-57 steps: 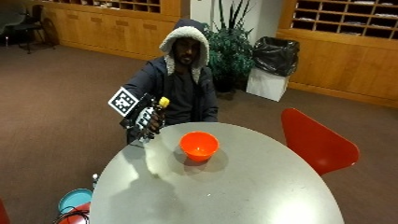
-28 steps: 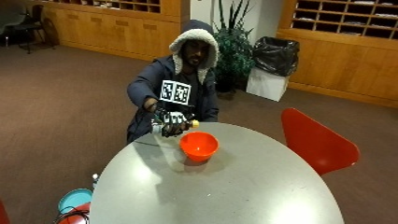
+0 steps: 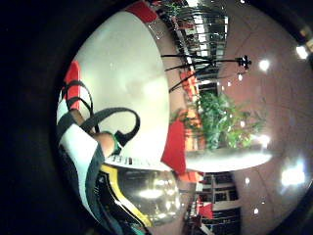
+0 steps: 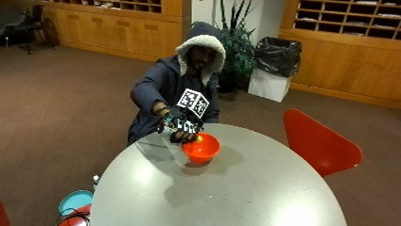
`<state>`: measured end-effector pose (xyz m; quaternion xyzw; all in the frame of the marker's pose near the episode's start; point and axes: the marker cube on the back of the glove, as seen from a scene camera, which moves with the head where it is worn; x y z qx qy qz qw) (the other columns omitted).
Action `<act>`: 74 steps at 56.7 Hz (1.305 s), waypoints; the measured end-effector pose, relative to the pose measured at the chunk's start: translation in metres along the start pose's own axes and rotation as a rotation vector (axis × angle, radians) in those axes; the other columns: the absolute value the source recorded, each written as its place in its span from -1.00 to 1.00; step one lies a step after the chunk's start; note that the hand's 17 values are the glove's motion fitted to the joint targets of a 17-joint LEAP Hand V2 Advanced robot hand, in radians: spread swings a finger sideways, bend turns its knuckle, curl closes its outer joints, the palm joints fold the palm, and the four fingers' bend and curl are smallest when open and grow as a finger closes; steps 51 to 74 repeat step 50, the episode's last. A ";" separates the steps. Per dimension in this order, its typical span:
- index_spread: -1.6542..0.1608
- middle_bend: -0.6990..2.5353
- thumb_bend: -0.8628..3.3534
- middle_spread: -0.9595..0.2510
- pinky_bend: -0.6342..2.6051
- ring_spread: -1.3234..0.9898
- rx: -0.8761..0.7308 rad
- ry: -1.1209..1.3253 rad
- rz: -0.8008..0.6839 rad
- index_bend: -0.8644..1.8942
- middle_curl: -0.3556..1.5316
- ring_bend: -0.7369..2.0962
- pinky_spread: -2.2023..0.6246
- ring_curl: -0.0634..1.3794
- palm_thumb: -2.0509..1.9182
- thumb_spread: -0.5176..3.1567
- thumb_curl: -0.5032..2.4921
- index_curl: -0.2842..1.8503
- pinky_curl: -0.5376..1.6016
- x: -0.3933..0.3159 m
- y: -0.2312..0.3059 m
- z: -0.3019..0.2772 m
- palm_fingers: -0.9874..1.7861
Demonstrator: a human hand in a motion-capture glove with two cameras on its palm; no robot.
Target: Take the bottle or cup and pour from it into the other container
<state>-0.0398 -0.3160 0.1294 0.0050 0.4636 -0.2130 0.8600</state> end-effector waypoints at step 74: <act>0.54 -0.25 -0.61 0.19 -0.37 -0.03 0.075 -0.174 0.076 -0.22 -0.08 -0.04 0.43 -0.30 0.55 -0.64 -0.14 -0.19 -0.15 0.003 0.009 -0.006 0.67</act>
